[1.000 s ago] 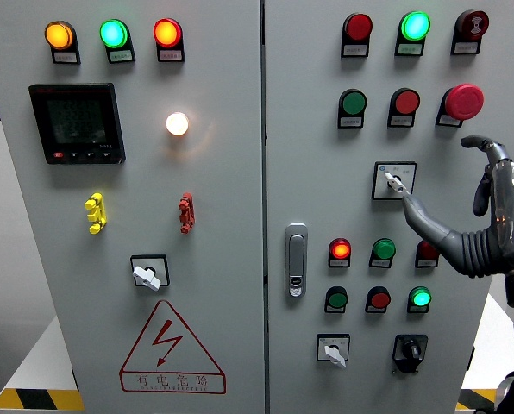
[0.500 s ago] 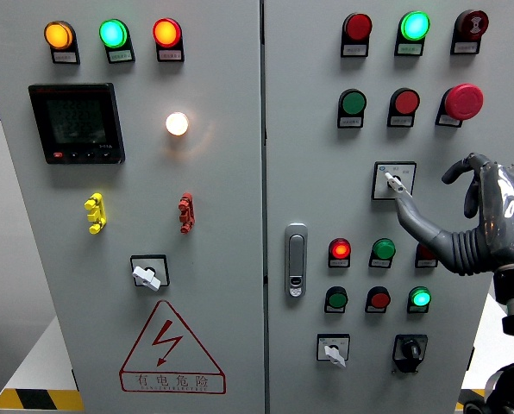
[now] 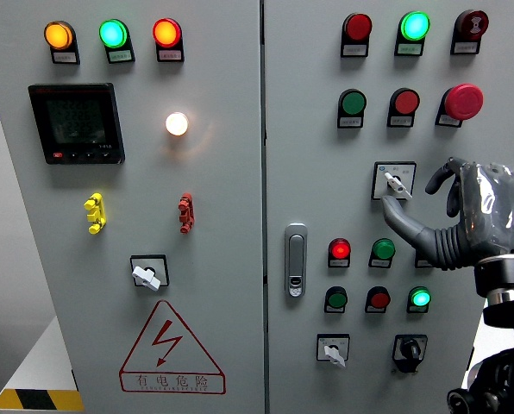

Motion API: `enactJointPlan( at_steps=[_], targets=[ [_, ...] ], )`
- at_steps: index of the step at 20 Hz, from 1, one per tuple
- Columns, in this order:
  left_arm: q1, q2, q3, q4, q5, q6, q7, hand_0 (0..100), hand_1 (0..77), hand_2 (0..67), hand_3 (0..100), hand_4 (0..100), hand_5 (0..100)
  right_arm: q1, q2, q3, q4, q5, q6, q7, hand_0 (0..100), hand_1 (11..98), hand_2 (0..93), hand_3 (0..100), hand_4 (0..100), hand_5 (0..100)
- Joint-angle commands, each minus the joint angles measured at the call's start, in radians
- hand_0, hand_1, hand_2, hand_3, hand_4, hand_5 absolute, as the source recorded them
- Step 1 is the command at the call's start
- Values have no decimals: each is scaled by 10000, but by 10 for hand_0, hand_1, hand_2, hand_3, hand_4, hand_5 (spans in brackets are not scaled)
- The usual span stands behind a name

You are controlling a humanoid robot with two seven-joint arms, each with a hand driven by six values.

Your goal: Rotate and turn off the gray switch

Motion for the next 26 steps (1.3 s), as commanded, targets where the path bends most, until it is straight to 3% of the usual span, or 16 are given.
enactJointPlan(
  at_steps=[1, 26],
  targets=[
    [0, 0, 3, 0, 0, 0, -1, 883, 0, 132, 187, 81, 109, 152, 0, -81, -218, -2, -51, -1, 0, 316, 660, 956, 1000, 928],
    [0, 0, 3, 0, 0, 0, -1, 883, 0, 133, 187, 82, 108, 459, 0, -296, -801, 13, -67, -17, 0, 303, 684, 956, 1000, 932]
  ],
)
